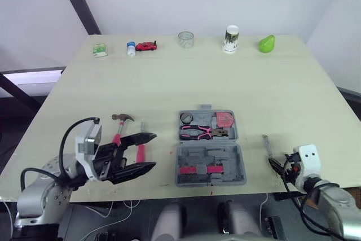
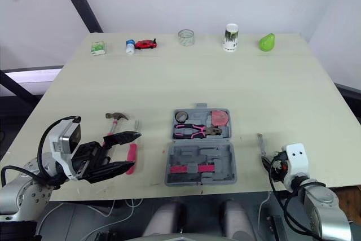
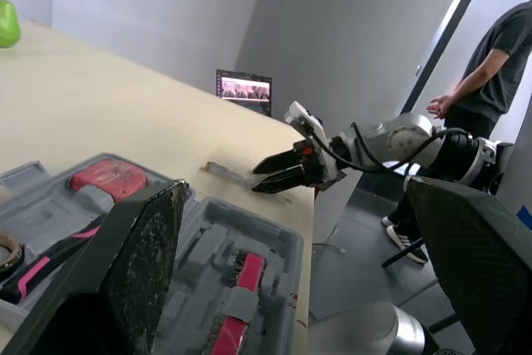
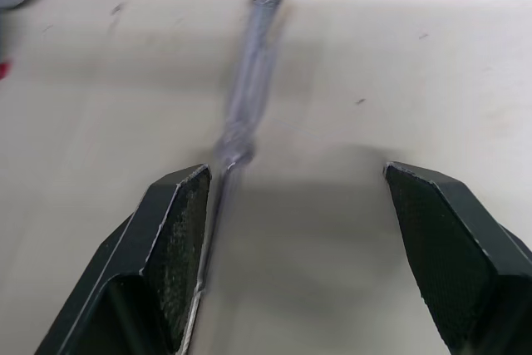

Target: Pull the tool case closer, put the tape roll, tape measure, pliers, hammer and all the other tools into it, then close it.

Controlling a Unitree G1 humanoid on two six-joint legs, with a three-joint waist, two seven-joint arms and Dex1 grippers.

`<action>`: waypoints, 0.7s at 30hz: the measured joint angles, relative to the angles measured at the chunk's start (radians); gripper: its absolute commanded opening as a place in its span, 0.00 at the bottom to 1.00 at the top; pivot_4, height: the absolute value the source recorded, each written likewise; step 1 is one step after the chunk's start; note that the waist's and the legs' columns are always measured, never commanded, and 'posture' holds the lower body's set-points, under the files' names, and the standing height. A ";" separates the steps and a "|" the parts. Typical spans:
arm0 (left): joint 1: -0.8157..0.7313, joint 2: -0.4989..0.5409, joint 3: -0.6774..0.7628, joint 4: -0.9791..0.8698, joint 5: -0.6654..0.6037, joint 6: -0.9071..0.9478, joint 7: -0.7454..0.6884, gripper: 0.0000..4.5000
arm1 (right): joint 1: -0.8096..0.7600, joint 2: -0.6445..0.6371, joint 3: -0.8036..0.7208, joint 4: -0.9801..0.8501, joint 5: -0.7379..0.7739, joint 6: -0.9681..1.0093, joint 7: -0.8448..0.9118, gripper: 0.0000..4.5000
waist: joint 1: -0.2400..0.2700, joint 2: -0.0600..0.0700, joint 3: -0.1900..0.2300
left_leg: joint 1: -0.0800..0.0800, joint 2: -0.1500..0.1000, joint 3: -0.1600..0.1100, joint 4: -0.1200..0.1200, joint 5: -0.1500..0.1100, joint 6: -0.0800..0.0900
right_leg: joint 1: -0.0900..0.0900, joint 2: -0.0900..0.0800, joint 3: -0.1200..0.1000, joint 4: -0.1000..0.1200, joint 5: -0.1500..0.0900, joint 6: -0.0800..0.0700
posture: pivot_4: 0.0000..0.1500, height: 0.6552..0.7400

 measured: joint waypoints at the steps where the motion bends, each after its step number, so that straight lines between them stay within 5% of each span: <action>1: 0.000 0.000 0.000 0.001 0.000 0.000 -0.001 1.00 | -0.001 0.008 0.009 0.004 -0.005 -0.015 -0.014 0.78 | 0.000 0.000 0.000 | 0.000 0.000 0.000 0.000 0.000 0.000 | 0.000 0.000 0.000 0.000 0.000 0.000 | 1.00 1.00; 7: -0.009 0.000 -0.004 0.006 0.001 0.000 -0.004 1.00 | -0.016 0.056 0.056 0.013 -0.043 -0.052 -0.096 0.78 | -0.001 0.000 0.000 | 0.000 0.000 0.000 0.000 0.000 0.000 | 0.000 0.000 0.000 0.000 0.000 0.000 | 1.00 1.00; 15: -0.011 0.000 -0.006 -0.002 0.005 -0.001 0.000 1.00 | -0.018 0.081 0.151 0.021 -0.102 -0.111 -0.157 0.07 | 0.000 -0.002 -0.002 | 0.000 0.001 0.000 0.000 0.000 0.000 | 0.000 0.000 0.001 0.000 0.000 -0.001 | 1.00 1.00; 21: -0.032 -0.003 -0.027 -0.038 -0.005 0.015 0.026 1.00 | -0.021 0.062 0.161 0.026 -0.097 -0.121 -0.150 0.00 | 0.000 -0.003 -0.003 | 0.000 0.001 0.000 0.000 0.000 0.000 | 0.000 0.000 0.001 0.000 0.000 -0.001 | 1.00 1.00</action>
